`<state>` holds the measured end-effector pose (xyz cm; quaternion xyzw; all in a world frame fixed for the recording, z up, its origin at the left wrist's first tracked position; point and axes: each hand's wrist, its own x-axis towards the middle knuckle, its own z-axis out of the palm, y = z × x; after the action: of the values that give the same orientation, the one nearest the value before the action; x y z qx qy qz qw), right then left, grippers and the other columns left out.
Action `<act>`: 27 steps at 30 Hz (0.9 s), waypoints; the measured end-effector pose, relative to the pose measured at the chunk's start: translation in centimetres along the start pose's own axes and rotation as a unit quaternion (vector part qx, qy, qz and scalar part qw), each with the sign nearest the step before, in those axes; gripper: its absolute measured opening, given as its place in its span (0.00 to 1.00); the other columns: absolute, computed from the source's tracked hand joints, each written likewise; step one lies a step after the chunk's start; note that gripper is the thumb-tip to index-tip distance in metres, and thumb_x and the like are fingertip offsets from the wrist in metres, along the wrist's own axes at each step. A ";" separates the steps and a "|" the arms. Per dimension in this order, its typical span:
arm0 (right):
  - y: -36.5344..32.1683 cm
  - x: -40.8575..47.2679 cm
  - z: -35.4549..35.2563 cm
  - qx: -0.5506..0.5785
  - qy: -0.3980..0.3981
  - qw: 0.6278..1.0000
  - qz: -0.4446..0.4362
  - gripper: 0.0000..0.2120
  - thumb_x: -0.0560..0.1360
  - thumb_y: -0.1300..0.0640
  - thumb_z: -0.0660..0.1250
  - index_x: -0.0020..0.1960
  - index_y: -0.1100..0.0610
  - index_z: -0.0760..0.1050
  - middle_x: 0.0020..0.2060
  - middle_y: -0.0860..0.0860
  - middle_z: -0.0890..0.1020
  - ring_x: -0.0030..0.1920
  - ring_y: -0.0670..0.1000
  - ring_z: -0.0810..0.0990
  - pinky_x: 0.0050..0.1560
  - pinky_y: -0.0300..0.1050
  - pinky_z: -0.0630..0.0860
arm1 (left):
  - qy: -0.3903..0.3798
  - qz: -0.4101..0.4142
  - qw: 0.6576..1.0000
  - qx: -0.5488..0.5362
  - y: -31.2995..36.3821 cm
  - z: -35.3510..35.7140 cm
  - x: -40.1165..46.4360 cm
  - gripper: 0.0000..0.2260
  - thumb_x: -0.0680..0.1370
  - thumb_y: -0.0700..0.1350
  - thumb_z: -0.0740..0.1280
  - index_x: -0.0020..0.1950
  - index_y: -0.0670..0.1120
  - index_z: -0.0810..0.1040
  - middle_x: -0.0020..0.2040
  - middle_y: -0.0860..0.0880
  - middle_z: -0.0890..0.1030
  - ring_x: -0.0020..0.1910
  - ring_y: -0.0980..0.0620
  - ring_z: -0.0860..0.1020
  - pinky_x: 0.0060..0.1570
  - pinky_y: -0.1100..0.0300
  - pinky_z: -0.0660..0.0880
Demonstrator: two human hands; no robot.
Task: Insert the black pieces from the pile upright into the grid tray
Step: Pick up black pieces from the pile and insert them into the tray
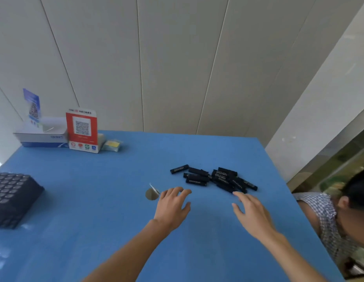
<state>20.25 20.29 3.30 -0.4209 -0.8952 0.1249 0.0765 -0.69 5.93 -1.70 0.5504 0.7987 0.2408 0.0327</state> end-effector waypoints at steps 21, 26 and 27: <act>10.1 10.7 1.0 -0.013 -0.118 0.990 -0.080 0.17 0.76 0.47 0.63 0.63 0.48 0.68 0.51 0.45 0.77 0.54 0.47 0.74 0.46 0.39 0.72 | 0.037 -0.101 0.993 0.047 3.2 6.4 6.8 0.23 0.63 0.42 0.76 0.56 0.52 0.76 0.57 0.51 0.77 0.52 0.48 0.77 0.46 0.55 0.76; 11.1 11.5 1.3 -0.018 -0.126 0.986 -0.110 0.17 0.76 0.49 0.63 0.64 0.48 0.68 0.52 0.45 0.77 0.54 0.47 0.73 0.47 0.39 0.73 | 0.087 -0.106 0.987 0.081 4.0 6.7 7.2 0.26 0.61 0.39 0.76 0.57 0.49 0.75 0.51 0.51 0.78 0.50 0.50 0.70 0.48 0.56 0.76; 11.3 11.6 1.4 -0.017 -0.127 0.985 -0.115 0.17 0.76 0.49 0.63 0.64 0.48 0.68 0.51 0.45 0.77 0.54 0.47 0.73 0.47 0.39 0.72 | 0.091 -0.111 0.986 0.083 4.1 6.8 7.4 0.25 0.62 0.39 0.77 0.57 0.49 0.76 0.49 0.51 0.78 0.49 0.50 0.70 0.46 0.56 0.77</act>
<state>20.86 35.93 -0.88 -0.2971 -0.9420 0.1528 -0.0312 2.11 16.05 -4.38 0.4346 0.8719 0.2179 -0.0590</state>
